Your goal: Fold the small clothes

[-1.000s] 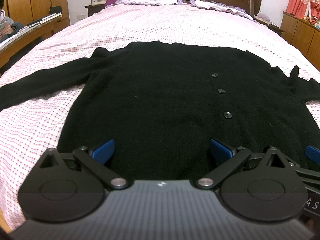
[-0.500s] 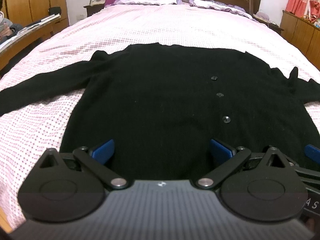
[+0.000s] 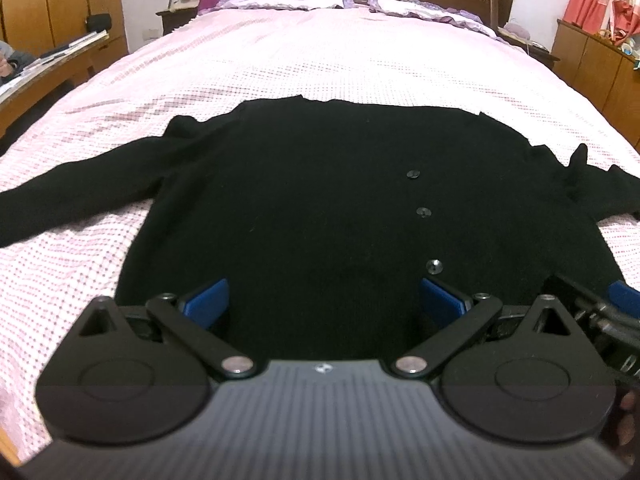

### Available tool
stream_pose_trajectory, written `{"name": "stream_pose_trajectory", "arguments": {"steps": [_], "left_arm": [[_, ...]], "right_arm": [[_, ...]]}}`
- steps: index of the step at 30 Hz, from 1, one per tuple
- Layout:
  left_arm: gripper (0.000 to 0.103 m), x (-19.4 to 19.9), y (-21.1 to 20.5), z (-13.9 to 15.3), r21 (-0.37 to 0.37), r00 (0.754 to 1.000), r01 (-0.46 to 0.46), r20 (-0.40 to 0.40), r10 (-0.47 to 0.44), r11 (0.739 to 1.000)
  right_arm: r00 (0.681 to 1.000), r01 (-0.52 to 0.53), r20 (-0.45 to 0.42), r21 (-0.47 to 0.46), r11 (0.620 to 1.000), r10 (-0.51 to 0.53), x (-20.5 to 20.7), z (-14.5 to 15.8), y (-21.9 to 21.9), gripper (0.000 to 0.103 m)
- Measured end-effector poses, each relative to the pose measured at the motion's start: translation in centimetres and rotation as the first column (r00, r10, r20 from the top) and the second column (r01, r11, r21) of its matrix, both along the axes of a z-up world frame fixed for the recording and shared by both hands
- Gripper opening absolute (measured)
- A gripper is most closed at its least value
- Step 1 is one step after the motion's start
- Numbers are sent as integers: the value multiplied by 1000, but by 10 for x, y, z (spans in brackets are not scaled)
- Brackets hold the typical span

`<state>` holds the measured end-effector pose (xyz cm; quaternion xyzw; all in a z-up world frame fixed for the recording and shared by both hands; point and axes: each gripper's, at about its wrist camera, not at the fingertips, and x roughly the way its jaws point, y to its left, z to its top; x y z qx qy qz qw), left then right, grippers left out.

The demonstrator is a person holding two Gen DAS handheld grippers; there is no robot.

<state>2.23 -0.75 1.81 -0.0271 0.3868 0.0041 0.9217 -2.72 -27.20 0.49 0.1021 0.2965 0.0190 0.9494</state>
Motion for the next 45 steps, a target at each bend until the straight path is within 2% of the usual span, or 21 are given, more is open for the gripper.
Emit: {"name": "stream_pose_trajectory", "arguments": {"steps": [6,11,16,20,23,26,29,32,36,40,45], "left_arm": [[103,13,-10,4,9,1000,23,6,-23,1000],[103,24,-23,5,4,998,61,6,-61,998],[103,36,-42,-2,5,995,99,-1,-99,995],[103,44,-58,-12,6,988,148,-41,-147,989],[103,46,-63,-20,-10,982,168,-80,-169,986],[103,45,-68,-27,22,981,172,-92,-169,985],[103,44,-73,-32,53,981,162,-113,-155,985],[103,43,-76,-36,61,983,146,-119,-138,987],[103,48,-77,-42,58,985,121,-134,-112,991],[103,46,-79,-46,76,987,120,-116,-111,990],[103,37,-81,-49,93,992,120,-58,-115,988]], "right_arm": [[998,69,4,67,995,-69,10,6,-46,103],[993,108,-62,149,983,-99,24,-2,-101,103],[977,211,-18,110,971,-210,38,-4,-159,103],[949,314,-1,105,943,-316,53,-8,-215,103],[926,373,-14,182,910,-377,65,-13,-265,103],[899,431,-20,223,874,-438,76,-18,-304,103],[878,468,-8,215,857,-478,89,-25,-335,103],[855,509,-8,208,835,-519,99,-37,-359,103],[839,519,2,298,801,-544,113,-47,-395,103],[824,539,-12,327,776,-567,132,-58,-417,103],[831,540,-2,238,807,-556,147,-76,-412,103]]}}
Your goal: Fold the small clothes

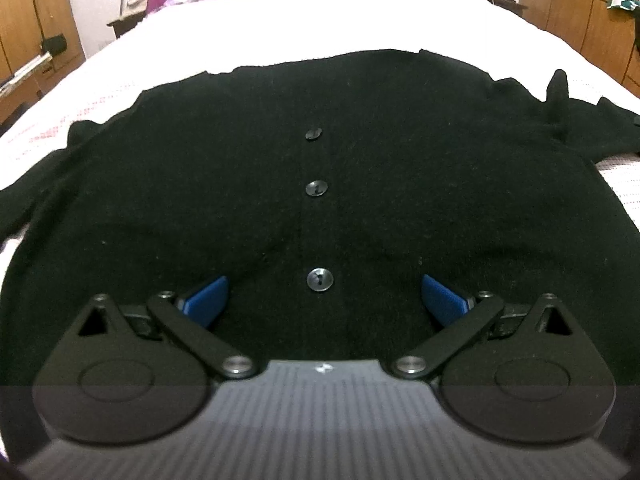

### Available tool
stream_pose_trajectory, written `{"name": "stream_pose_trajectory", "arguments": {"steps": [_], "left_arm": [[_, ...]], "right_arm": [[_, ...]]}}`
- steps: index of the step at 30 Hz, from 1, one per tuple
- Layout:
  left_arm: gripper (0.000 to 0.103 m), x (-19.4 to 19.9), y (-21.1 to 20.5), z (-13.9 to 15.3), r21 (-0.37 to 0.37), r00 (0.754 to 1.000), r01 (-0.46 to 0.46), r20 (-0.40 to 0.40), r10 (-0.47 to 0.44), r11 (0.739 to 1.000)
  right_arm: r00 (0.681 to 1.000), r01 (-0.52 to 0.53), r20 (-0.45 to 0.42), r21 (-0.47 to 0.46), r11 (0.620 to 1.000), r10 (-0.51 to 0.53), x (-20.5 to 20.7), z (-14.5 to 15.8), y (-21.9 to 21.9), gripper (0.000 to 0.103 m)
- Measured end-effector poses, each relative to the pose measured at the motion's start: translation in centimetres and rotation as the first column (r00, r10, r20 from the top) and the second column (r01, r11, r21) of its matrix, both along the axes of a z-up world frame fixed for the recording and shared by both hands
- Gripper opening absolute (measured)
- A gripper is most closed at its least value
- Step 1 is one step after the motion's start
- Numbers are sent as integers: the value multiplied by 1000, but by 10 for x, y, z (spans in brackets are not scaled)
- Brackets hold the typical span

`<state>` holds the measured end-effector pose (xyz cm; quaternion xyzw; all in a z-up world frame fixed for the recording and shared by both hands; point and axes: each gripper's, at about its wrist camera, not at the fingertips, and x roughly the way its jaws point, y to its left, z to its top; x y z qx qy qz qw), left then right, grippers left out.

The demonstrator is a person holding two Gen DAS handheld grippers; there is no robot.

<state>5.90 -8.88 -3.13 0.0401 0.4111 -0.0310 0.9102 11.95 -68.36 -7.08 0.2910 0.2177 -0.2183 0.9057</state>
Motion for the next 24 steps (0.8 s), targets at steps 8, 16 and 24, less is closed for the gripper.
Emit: {"name": "stream_pose_trajectory", "arguments": {"steps": [8,16,24], "left_arm": [[103,1,2,0,-1,1000,12,4,-12,1000],[103,-2,2,-2,1,998,44,37,-44,999],[103,-2,4,-3,1,997,58,49,-58,998]], "right_arm": [[1000,14,18,25,1000,-14,15,0,-4,103],[993,119,8,12,993,-119,16,-4,-2,29],[971,100,206,110,989,-122,-29,29,-2,4]]}}
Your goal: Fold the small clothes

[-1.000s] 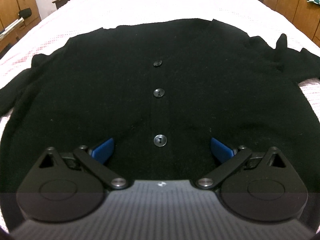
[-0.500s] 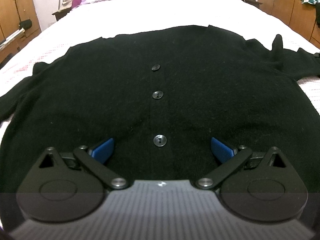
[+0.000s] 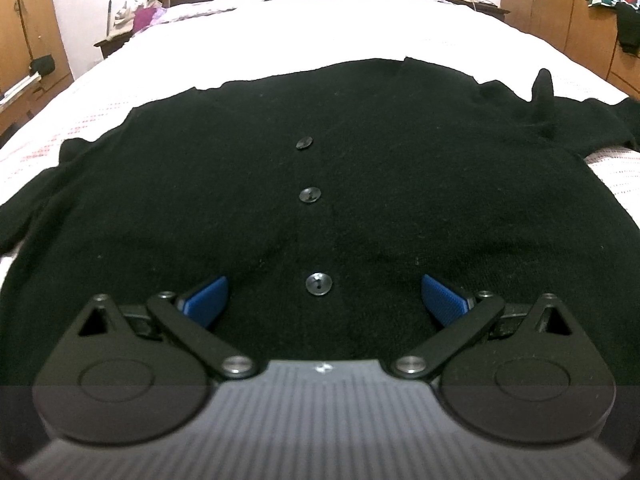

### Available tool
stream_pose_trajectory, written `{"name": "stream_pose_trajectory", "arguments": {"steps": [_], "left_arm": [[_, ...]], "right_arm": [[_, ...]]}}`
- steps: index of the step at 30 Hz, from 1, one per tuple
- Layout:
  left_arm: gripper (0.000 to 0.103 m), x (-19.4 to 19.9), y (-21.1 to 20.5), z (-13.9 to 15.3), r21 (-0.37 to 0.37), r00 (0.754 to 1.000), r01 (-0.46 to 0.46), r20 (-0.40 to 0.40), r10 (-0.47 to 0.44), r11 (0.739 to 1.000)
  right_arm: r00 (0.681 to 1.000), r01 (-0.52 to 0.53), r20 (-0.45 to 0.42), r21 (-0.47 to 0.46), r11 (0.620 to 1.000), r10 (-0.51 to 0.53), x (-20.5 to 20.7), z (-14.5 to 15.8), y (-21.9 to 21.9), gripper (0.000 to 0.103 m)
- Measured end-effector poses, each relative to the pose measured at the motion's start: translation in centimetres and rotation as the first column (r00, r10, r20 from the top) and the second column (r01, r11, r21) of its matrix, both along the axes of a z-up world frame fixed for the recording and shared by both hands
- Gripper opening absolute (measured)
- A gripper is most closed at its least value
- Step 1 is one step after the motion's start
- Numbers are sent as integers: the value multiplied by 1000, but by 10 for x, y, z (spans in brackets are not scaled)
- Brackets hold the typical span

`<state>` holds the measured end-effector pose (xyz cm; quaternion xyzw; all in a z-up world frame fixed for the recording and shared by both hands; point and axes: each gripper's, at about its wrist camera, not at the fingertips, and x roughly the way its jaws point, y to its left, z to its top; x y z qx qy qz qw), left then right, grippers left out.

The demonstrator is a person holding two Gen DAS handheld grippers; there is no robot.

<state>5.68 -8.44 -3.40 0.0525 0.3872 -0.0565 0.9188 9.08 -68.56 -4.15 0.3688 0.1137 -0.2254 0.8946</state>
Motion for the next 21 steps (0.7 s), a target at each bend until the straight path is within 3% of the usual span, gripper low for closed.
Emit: {"name": "stream_pose_trajectory", "arguments": {"steps": [8,14,21], "left_arm": [[103,-2,2,0,-5,999,23,30,-23,1000],[103,-1,11,15,-31,999,42,-6,-42,999],[103,-9,42,39,-69,1000,-10,13,11,998]], "right_arm": [[995,-84,46,-52,995,87,-37,58,25,4],[987,-148,48,-104,983,154,-55,91,69,4],[970,-225,57,-163,960,237,-63,140,126,4]]}}
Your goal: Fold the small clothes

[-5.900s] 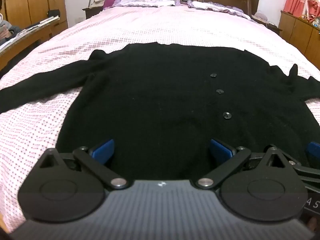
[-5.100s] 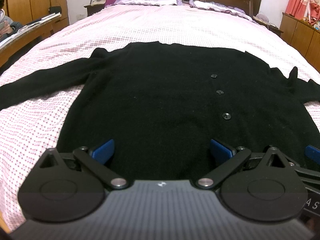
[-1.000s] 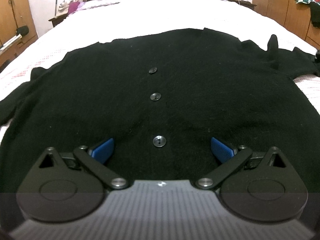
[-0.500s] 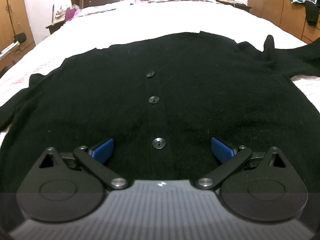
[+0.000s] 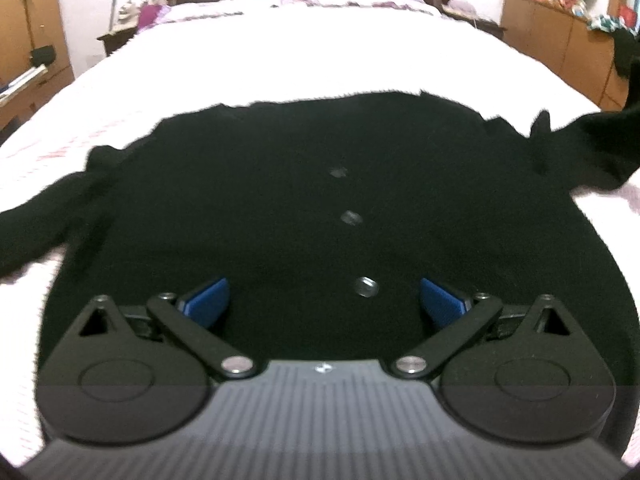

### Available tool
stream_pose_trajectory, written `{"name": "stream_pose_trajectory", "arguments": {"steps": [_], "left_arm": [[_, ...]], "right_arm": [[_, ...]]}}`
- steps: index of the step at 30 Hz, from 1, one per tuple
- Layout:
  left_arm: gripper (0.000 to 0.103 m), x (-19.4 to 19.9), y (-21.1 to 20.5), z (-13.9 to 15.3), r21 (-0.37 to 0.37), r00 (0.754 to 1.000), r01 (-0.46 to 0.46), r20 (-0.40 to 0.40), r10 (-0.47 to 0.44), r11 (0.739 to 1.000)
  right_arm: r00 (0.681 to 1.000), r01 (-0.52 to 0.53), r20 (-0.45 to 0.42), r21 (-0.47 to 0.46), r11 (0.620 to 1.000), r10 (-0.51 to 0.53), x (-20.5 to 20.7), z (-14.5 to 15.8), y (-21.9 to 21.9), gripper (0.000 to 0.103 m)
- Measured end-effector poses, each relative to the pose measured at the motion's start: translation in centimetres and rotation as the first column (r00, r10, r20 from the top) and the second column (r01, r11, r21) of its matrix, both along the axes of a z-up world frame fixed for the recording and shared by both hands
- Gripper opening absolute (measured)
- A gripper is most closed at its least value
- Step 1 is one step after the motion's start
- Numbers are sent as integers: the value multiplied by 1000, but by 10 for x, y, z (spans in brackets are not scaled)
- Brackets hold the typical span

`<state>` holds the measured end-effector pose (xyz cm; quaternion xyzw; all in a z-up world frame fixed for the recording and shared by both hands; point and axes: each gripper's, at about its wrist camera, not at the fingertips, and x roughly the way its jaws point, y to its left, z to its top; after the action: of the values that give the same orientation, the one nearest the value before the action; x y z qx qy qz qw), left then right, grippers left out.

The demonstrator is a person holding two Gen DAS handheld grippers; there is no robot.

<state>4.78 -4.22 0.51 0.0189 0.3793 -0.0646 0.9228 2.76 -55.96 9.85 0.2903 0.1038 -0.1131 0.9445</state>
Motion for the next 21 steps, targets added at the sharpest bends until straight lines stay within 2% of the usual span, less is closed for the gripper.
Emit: {"name": "stream_pose_trajectory", "arguments": {"steps": [11,14,16,21], "left_arm": [[103,5,39,32,13,996,-55,70,54,998],[103,1,44,37,8,994,-59,91,58,998],[103,-1,48,38,1,994,-62,90,62,998],[103,0,56,35,-10,993,-94,66,95,995]], "right_arm": [[984,-151,85,-41,988,154,1,70,120,4],[974,-201,112,10,980,199,4,78,152,4],[967,-228,115,5,974,226,6,83,177,4],[963,-260,66,-6,965,260,20,84,242,4]]}}
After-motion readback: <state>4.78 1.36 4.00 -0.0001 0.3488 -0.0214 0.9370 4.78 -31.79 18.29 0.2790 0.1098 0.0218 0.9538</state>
